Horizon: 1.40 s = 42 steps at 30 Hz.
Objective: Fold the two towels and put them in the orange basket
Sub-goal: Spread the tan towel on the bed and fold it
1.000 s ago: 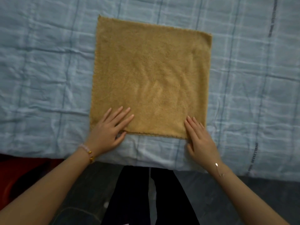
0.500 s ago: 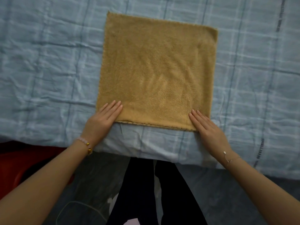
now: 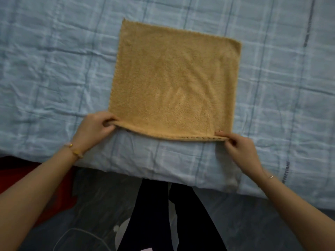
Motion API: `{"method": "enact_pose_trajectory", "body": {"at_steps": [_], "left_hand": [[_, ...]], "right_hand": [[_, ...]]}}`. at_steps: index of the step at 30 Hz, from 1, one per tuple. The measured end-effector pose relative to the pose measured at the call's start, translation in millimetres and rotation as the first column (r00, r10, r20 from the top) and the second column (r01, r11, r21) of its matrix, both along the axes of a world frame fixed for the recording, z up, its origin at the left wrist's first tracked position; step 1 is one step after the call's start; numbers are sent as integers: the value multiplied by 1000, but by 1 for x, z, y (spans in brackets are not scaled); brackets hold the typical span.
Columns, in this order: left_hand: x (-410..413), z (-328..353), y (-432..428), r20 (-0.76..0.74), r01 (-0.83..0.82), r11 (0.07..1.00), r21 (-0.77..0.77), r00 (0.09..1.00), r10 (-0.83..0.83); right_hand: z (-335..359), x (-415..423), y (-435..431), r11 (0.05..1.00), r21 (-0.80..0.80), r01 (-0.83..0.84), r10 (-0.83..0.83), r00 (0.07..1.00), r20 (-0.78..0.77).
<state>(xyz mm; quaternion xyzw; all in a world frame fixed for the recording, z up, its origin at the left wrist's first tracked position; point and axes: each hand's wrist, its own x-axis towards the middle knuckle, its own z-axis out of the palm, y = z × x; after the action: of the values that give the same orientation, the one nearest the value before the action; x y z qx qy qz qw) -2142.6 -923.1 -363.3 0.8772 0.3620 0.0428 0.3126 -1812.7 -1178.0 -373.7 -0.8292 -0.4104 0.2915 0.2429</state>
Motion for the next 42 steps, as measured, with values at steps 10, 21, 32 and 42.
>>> {"method": "enact_pose_trajectory", "body": {"at_steps": [10,21,32,42], "left_hand": [[43,11,54,80,-277,924,-264,948,307],[105,-2,118,146,-443,824,-353,844,516],[160,-6,180,146,-520,777,-355,790,596],[183,-17,205,86,-578,805,-135,802,591]], "right_hand": [[20,44,55,950,68,306,-275,917,-287],[20,85,128,861,136,491,-421,836,-350],[8,123,197,783,146,605,-531,772,-348],[-10,152,228,822,57,567,-548,813,-196]]}}
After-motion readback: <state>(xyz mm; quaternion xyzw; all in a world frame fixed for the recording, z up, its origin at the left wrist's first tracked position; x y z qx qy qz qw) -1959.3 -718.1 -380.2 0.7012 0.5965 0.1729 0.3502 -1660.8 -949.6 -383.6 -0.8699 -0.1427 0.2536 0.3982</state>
